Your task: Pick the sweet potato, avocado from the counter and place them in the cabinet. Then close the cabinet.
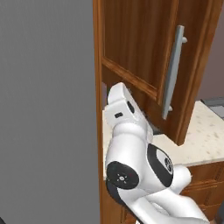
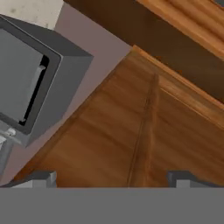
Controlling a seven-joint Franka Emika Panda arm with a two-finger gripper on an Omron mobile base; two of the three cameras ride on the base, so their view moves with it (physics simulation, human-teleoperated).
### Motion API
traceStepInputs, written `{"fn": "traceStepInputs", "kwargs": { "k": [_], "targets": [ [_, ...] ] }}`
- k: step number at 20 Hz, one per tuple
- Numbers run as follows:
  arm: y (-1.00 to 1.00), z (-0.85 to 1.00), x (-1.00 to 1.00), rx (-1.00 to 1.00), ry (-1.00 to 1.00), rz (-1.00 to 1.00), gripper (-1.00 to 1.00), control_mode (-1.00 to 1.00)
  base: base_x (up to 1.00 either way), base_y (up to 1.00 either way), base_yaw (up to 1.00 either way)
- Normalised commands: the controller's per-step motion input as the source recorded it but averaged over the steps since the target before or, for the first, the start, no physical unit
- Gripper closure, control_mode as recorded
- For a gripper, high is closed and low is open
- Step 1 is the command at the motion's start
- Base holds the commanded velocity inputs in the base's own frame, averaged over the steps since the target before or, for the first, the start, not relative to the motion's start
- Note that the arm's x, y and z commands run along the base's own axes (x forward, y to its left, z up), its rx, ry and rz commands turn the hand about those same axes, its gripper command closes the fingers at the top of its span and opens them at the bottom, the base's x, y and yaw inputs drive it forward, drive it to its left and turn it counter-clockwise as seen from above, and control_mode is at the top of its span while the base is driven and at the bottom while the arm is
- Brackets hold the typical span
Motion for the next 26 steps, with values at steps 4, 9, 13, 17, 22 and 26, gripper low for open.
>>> {"fn": "traceStepInputs", "kwargs": {
  "k": [4, 9, 13, 17, 22, 26],
  "targets": [
    [-1.00, 0.20, 0.28, -0.06, 0.11, 0.00, -1.00, -1.00, 0.00, 0.00, 0.00],
    [-0.94, 0.07, 0.92, -0.01, 0.08, 0.11, -1.00, -1.00, 0.00, 0.00, 0.00],
    [-0.77, 0.11, 1.00, 0.00, 0.08, 0.24, -1.00, -1.00, 0.00, 0.00, 0.00],
    [-0.74, 0.19, 1.00, 0.00, 0.07, 0.30, -1.00, -1.00, 0.00, 0.00, 0.00],
    [-0.64, 0.11, 1.00, 0.00, 0.03, 0.34, -1.00, -1.00, 0.00, 0.00, 0.00],
    [-0.40, 0.00, 1.00, 0.00, 0.05, 0.29, -1.00, -1.00, 0.00, 0.00, 0.00]
  ]
}}
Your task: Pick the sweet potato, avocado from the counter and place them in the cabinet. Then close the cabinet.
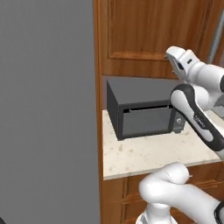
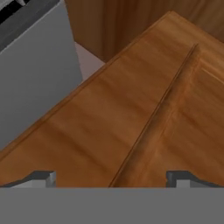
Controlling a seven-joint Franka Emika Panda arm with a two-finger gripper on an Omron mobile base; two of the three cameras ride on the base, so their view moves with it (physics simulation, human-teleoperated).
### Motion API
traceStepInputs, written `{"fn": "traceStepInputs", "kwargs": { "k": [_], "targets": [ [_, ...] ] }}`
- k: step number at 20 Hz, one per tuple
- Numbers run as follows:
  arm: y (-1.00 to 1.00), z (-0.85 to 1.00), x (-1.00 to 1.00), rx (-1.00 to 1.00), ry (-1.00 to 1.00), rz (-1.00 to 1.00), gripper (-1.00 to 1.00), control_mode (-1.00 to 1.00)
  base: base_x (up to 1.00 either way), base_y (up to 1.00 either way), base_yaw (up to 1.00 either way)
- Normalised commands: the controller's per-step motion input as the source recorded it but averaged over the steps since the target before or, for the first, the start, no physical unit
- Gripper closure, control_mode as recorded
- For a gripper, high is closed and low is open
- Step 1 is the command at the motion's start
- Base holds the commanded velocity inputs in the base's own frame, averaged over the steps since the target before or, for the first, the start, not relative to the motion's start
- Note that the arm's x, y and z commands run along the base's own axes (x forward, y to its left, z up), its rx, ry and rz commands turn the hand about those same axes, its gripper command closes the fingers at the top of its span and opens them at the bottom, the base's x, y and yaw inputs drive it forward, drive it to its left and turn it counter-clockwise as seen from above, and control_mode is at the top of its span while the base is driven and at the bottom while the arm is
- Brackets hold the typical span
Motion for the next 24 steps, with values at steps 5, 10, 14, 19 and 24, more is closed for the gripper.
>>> {"fn": "traceStepInputs", "kwargs": {
  "k": [5, 10, 14, 19, 24],
  "targets": [
    [0.01, -0.20, 1.00, -0.04, 0.03, 0.18, -1.00, -1.00, 0.00, 0.00, 0.00],
    [0.03, -0.09, 1.00, -0.03, 0.00, 0.13, -1.00, -1.00, 0.00, 0.00, 0.00],
    [0.22, -0.28, 1.00, -0.06, 0.00, 0.07, -1.00, -1.00, 0.00, 0.00, 0.00],
    [0.28, -0.29, 0.68, -0.12, -0.09, 0.01, -1.00, -1.00, 0.00, 0.00, 0.00],
    [-0.03, 0.09, -0.57, -0.15, 0.00, 0.00, -1.00, -1.00, 0.00, 0.00, 0.00]
  ]
}}
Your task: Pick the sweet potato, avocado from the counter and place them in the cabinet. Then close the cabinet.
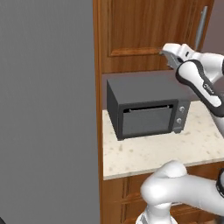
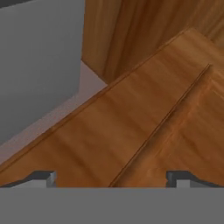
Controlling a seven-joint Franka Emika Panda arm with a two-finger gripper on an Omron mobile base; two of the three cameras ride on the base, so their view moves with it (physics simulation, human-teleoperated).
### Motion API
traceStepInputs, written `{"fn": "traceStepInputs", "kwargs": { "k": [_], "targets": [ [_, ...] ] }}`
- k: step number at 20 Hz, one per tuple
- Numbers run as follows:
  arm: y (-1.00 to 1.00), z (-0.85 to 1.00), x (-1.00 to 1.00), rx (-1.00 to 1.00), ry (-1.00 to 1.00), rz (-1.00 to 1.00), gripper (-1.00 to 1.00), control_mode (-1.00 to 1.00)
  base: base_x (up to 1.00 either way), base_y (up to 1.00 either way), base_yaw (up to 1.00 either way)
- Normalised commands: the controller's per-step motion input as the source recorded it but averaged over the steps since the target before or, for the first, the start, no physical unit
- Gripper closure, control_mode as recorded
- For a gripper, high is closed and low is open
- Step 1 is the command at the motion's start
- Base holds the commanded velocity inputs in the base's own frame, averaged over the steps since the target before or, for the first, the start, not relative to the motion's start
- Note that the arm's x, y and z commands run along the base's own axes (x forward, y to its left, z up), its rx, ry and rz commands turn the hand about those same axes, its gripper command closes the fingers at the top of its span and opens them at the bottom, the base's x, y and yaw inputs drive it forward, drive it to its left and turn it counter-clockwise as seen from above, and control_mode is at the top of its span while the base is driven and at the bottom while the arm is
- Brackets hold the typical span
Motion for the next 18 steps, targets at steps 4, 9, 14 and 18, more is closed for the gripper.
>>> {"fn": "traceStepInputs", "kwargs": {
  "k": [4, 9, 14, 18],
  "targets": [
    [-0.28, 0.38, -0.91, -0.13, 0.00, 0.00, -1.00, -1.00, 0.00, 0.00, 0.00],
    [-0.40, 0.45, -1.00, -0.12, 0.00, 0.00, -1.00, -1.00, 0.00, 0.00, 0.00],
    [-0.12, 0.08, -0.99, -0.11, 0.00, 0.01, -1.00, -1.00, 0.00, 0.00, 0.00],
    [0.00, 0.00, -0.83, -0.12, 0.00, 0.00, -1.00, -1.00, 0.00, 0.00, 0.00]
  ]
}}
